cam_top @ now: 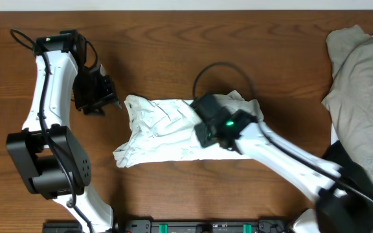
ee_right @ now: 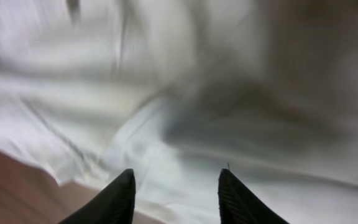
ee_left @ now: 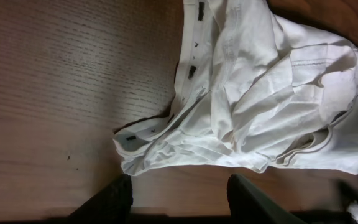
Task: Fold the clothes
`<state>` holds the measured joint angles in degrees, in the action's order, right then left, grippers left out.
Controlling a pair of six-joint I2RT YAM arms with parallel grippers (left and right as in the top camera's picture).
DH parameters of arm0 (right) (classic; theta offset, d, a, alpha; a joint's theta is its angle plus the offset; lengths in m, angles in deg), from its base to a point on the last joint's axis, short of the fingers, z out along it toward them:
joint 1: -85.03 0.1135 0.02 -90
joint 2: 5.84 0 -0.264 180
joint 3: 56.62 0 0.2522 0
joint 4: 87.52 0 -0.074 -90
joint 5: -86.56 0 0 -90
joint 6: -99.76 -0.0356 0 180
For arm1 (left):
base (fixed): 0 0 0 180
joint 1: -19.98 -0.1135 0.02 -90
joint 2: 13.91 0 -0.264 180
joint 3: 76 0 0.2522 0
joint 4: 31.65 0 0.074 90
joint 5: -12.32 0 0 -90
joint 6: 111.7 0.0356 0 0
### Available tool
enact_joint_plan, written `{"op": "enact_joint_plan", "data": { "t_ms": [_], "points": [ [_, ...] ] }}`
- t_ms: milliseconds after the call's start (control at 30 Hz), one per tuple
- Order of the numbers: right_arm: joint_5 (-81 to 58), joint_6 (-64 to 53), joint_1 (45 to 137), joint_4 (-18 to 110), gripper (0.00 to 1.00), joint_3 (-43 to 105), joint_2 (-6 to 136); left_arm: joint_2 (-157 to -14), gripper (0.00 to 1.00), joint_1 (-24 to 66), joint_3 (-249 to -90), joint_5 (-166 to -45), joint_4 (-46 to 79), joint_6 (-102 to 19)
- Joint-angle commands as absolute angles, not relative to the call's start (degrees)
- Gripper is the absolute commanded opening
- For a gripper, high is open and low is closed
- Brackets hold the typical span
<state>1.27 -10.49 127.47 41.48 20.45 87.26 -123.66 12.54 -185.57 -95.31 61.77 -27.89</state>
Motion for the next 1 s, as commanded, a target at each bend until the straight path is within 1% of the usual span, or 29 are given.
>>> {"op": "enact_joint_plan", "data": {
  "t_ms": [0,133,300,400,567,700,767,967],
  "points": [
    [6.72,-10.32,124.14,41.18,0.39,22.01,83.7,-123.75,0.52,12.45,-185.5,-95.17,61.93,-28.05],
    [4.66,-10.32,120.65,41.13,0.37,21.55,86.02,-123.75,0.52,12.48,-185.5,-95.17,61.68,-28.05],
    [5.3,-10.84,117.96,40.39,0.38,21.52,93.03,-123.75,0.52,12.45,-185.5,-95.17,61.68,-28.05],
    [3.72,-10.93,117.46,42.12,0.37,21.52,97.14,-123.75,0.52,12.48,-185.5,-95.17,61.68,-28.05],
    [-7.58,-5.2,117.52,46.69,0.38,21.52,101.82,-123.75,0.52,12.45,-185.5,-95.17,61.68,-28.02],
    [-20.6,2.18,117.56,50.12,0.38,21.52,103.28,-123.75,0.52,12.45,-185.5,-95.17,61.71,-28.05],
    [-20.01,2.18,117.56,50.51,0.41,21.52,103.28,-123.75,0.52,12.48,-185.5,-95.17,61.71,-28.05],
    [-16.8,0.37,116.34,50.34,0.43,21.66,102.19,-123.75,0.52,12.48,-185.5,-95.17,61.71,-28.05]
  ]
}}
